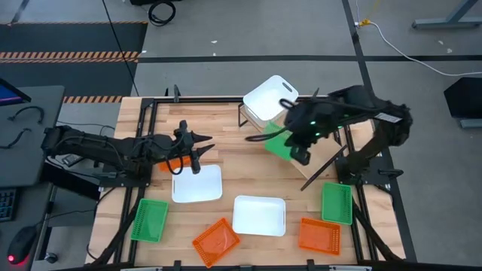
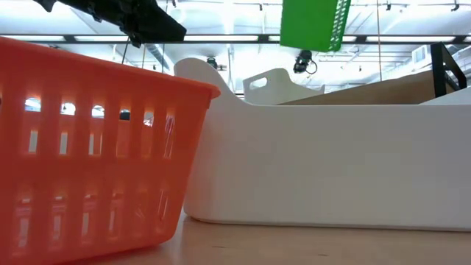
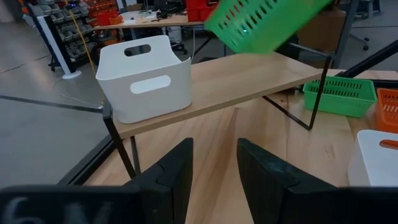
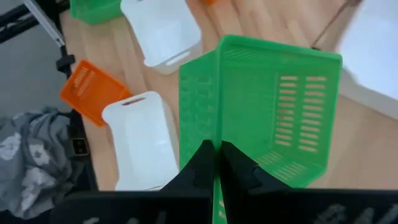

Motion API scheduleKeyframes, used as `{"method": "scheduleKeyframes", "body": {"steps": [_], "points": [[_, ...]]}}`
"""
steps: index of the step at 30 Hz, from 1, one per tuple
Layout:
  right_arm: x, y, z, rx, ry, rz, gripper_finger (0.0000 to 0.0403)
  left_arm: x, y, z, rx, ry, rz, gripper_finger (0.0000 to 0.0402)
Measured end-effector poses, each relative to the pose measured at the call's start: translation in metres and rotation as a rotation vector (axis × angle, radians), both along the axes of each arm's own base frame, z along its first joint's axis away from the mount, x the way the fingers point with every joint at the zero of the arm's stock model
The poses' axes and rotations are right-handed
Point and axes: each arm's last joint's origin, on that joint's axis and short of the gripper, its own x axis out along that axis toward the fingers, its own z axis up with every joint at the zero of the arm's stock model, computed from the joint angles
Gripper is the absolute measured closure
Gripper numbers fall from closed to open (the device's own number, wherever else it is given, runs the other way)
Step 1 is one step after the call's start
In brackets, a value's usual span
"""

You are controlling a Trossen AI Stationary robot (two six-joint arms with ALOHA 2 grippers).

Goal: Stack baskets on shelf by color
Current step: Put the top green bin on the shelf

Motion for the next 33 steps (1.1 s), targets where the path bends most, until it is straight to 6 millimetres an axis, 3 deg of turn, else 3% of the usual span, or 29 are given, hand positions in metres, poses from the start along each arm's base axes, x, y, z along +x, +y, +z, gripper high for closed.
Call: {"method": "scheduleKeyframes", "body": {"steps": [5, 13, 19, 33], "points": [[-0.026, -0.004, -0.011, -0.022, 0.038, -0.025, 0.0392, 0.0, 0.0, 0.0, -0.007, -0.002, 0.002, 0.0269], [-0.046, -0.01, -0.057, 0.02, 0.203, -0.199, 0.0392, 0.0, 0.0, 0.0, -0.008, -0.003, 0.002, 0.0269], [-0.034, -0.018, -0.078, -0.026, 0.28, -0.294, 0.0391, 0.0, 0.0, 0.001, -0.007, -0.013, 0.003, 0.0269], [0.027, -0.041, -0.129, -0.073, 0.503, -0.306, 0.0382, 0.0, 0.0, 0.001, -0.007, -0.016, 0.003, 0.0269]]}}
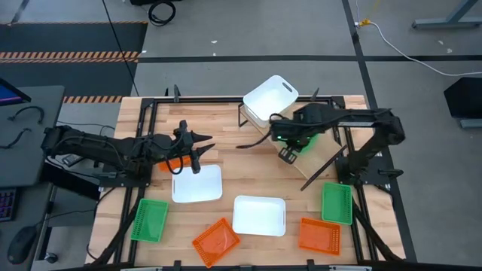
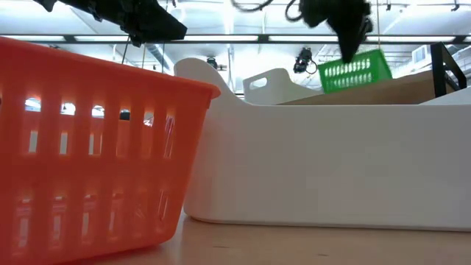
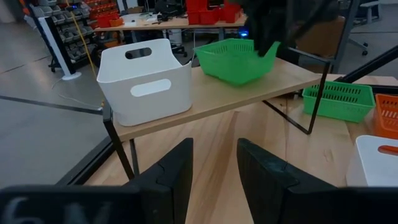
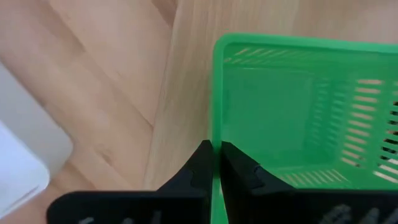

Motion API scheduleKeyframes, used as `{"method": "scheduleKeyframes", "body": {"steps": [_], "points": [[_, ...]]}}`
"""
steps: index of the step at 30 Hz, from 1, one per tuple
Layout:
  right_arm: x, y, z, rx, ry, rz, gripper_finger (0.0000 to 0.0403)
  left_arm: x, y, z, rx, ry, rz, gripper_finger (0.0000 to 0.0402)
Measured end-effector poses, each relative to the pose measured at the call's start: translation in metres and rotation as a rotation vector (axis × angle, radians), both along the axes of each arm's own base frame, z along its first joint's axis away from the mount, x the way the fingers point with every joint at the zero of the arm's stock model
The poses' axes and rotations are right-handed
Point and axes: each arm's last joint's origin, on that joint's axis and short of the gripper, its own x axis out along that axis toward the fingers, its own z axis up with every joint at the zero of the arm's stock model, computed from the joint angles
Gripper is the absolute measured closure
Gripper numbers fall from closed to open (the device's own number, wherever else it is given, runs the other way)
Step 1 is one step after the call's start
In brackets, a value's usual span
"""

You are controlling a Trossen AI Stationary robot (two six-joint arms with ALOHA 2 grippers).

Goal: Stack baskets on shelf by color
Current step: Put the top green bin on the shelf

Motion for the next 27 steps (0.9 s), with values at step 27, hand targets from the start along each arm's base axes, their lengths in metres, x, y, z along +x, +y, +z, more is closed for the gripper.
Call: {"method": "scheduleKeyframes", "body": {"steps": [27], "points": [[0.025, -0.032, 0.003, 0.083, -0.13, -0.049, 0.038, 0.0, 0.0, 0.0, 0.008, 0.002, -0.002, 0.0269]]}}
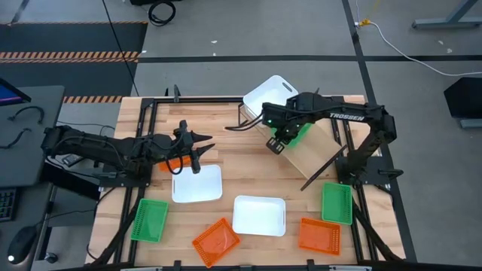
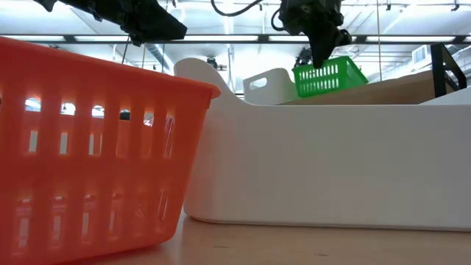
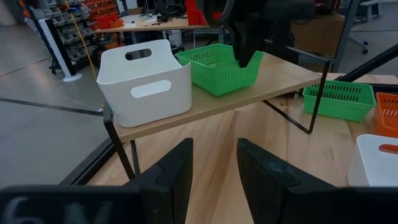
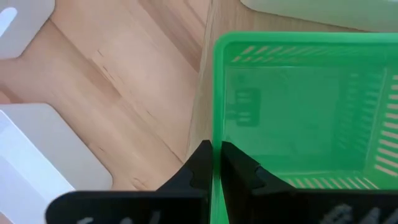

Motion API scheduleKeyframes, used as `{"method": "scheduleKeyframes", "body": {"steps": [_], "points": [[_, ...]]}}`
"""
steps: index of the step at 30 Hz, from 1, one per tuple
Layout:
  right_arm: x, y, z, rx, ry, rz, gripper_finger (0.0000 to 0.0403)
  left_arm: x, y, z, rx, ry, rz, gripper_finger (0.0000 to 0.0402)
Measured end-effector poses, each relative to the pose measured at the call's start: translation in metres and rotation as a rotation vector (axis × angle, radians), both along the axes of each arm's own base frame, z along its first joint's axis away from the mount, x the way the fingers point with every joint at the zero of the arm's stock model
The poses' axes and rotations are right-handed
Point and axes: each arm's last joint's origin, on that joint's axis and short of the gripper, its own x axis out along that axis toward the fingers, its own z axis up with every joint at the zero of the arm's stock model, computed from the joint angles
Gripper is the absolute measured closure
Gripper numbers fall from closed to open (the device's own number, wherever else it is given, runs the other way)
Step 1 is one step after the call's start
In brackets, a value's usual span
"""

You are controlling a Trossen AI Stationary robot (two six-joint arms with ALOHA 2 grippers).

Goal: Stack baskets on shelf by color
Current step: Put the top green bin on the shelf

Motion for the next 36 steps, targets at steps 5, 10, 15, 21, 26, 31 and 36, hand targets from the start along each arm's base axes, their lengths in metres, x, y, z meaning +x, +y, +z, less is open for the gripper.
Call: {"method": "scheduleKeyframes", "body": {"steps": [5, 10, 15, 21, 26, 31, 36], "points": [[0.001, -0.003, 0.0, -0.001, -0.006, -0.006, 0.038, 0.0, 0.0, 0.0, -0.007, -0.003, 0.001, 0.0269], [0.0, -0.006, 0.0, -0.005, -0.004, 0.006, 0.0375, 0.0, 0.0, 0.0, -0.008, -0.003, 0.002, 0.0269], [0.0, -0.01, 0.0, -0.005, -0.008, -0.004, 0.0353, 0.0, 0.0, 0.0, -0.007, -0.003, 0.001, 0.0269], [0.0, -0.01, 0.0, -0.006, -0.009, -0.005, 0.0323, 0.0, 0.0, 0.0, -0.007, -0.003, 0.001, 0.0269], [0.0, -0.01, 0.0, -0.007, -0.013, -0.005, 0.0304, 0.0, 0.0, 0.0, -0.007, -0.002, 0.001, 0.0269], [0.002, -0.01, 0.0, -0.007, -0.034, 0.02, 0.03, 0.0, 0.0, 0.0, -0.007, -0.001, 0.001, 0.0269], [0.002, -0.009, 0.002, 0.013, -0.05, 0.065, 0.03, 0.0, 0.0, 0.0, -0.007, -0.001, 0.001, 0.0269]]}}
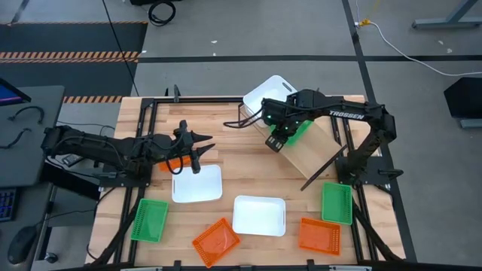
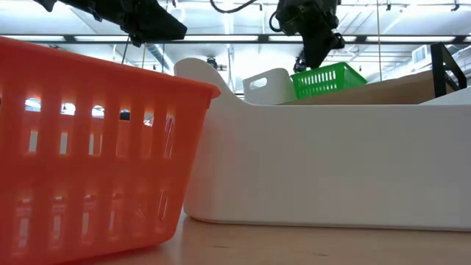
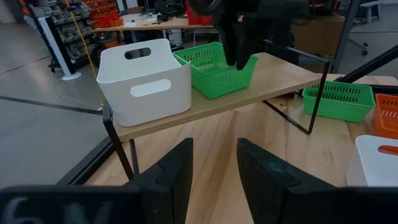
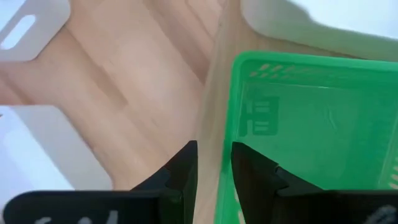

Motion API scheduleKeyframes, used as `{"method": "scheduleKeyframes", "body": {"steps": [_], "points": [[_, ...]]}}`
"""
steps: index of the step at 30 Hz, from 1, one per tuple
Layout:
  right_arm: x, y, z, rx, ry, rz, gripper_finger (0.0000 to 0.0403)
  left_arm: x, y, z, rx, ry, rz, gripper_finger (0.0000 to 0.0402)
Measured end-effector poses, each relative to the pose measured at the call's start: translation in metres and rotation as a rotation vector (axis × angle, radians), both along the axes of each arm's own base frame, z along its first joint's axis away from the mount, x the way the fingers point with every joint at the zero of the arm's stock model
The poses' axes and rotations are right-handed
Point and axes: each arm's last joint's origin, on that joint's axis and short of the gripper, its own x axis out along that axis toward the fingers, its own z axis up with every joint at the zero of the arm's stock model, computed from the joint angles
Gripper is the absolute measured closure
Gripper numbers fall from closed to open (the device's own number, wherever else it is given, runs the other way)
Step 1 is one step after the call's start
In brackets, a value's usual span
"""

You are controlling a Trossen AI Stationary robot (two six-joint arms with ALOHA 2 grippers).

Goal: Stack baskets on shelf by color
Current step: Put the top green bin on the shelf

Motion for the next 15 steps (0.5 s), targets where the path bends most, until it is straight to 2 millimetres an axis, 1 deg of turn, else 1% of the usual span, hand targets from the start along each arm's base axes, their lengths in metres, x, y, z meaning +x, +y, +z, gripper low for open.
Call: {"method": "scheduleKeyframes", "body": {"steps": [3, 7, 9, 13, 15], "points": [[-0.004, 0.002, 0.004, 0.049, -0.019, 0.034, 0.0301, 0.0, 0.0, 0.0, 0.0, 0.0, 0.0, 0.0269], [-0.016, 0.006, 0.01, 0.074, 0.012, 0.08, 0.0302, 0.0, 0.0, 0.0, 0.0, 0.001, 0.0, 0.0269], [-0.024, 0.007, 0.014, 0.058, 0.031, 0.082, 0.0302, 0.0, 0.0, 0.0, 0.0, 0.0, 0.0, 0.0269], [-0.034, 0.008, 0.027, 0.01, -0.034, 0.103, 0.0302, 0.0, 0.0, 0.0, 0.0, 0.0, 0.0, 0.0269], [-0.041, 0.008, 0.032, -0.042, -0.035, 0.139, 0.0302, 0.0, 0.0, 0.0, 0.0, 0.0, 0.0, 0.0269]]}}
